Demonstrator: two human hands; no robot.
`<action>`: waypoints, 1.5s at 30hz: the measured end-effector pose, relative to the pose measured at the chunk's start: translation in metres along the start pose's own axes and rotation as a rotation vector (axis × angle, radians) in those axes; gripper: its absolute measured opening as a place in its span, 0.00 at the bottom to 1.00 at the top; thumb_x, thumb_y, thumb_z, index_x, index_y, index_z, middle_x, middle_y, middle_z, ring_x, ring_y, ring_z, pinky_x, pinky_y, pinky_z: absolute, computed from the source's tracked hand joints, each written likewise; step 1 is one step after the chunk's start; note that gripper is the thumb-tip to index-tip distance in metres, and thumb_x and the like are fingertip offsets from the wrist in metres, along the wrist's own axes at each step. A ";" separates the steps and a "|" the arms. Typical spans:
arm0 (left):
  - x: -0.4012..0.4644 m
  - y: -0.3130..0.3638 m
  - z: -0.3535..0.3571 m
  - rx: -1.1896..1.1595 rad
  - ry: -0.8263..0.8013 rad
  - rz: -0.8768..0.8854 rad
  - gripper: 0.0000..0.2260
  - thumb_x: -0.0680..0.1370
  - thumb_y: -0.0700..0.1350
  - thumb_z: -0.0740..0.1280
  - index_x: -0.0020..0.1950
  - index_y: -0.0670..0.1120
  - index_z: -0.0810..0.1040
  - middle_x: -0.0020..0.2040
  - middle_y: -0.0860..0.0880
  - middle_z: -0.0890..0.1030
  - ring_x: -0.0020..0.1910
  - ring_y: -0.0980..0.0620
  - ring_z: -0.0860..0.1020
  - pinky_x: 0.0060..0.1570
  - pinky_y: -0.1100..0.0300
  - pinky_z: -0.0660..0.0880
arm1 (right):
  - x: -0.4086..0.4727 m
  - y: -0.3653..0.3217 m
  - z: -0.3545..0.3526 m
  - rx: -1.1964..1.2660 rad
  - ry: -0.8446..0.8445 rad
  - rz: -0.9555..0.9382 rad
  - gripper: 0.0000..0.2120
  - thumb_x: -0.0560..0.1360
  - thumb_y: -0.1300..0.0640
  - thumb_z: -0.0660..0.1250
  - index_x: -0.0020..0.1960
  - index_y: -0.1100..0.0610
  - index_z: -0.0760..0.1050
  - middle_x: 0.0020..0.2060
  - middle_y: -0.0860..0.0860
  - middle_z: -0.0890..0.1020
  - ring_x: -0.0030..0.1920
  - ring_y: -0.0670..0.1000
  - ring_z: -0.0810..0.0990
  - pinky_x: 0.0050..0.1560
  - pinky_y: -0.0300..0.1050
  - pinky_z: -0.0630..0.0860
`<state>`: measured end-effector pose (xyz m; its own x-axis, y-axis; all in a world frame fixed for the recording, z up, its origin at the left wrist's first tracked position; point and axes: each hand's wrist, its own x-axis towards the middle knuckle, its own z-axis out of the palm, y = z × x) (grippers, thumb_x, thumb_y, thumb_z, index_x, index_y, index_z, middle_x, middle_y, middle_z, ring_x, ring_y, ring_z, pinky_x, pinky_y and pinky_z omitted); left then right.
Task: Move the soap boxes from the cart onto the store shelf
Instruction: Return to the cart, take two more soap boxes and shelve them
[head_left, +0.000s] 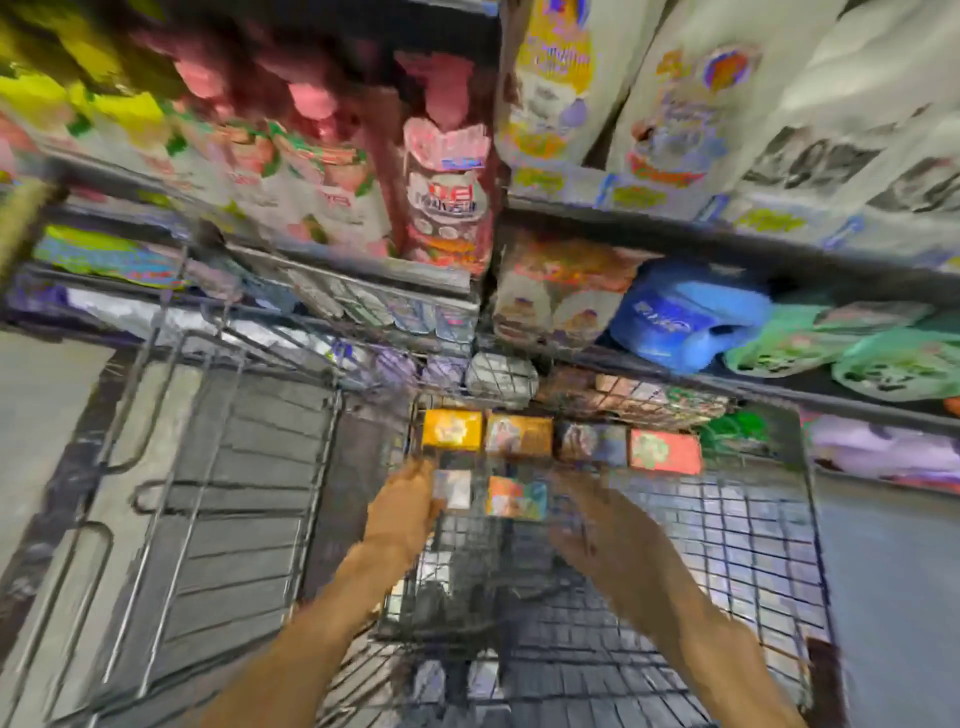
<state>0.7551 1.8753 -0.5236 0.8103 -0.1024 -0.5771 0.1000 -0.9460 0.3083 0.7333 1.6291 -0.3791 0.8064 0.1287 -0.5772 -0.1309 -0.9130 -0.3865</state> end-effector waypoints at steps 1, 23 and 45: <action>0.014 -0.003 0.013 0.035 -0.025 -0.001 0.25 0.80 0.42 0.67 0.76 0.46 0.64 0.74 0.43 0.68 0.66 0.39 0.75 0.57 0.46 0.77 | 0.009 0.005 0.011 0.023 -0.012 0.008 0.27 0.79 0.52 0.65 0.76 0.52 0.64 0.71 0.52 0.71 0.70 0.55 0.70 0.69 0.48 0.68; 0.028 -0.026 0.049 -0.268 0.003 -0.036 0.14 0.79 0.39 0.68 0.62 0.52 0.73 0.63 0.46 0.73 0.58 0.50 0.76 0.61 0.50 0.79 | 0.048 0.063 0.070 0.104 -0.016 0.037 0.19 0.80 0.44 0.63 0.69 0.42 0.68 0.60 0.40 0.77 0.54 0.39 0.77 0.53 0.36 0.76; -0.018 -0.045 0.019 -0.441 0.066 -0.155 0.22 0.71 0.54 0.78 0.61 0.63 0.74 0.55 0.60 0.77 0.52 0.56 0.79 0.55 0.50 0.80 | 0.127 0.083 0.155 0.697 0.122 0.341 0.21 0.69 0.54 0.78 0.58 0.47 0.73 0.50 0.43 0.76 0.49 0.44 0.77 0.40 0.30 0.69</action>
<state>0.7249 1.9140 -0.5416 0.7997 0.0632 -0.5971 0.4473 -0.7261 0.5222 0.7357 1.6293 -0.5958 0.7086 -0.1954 -0.6780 -0.6821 -0.4357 -0.5873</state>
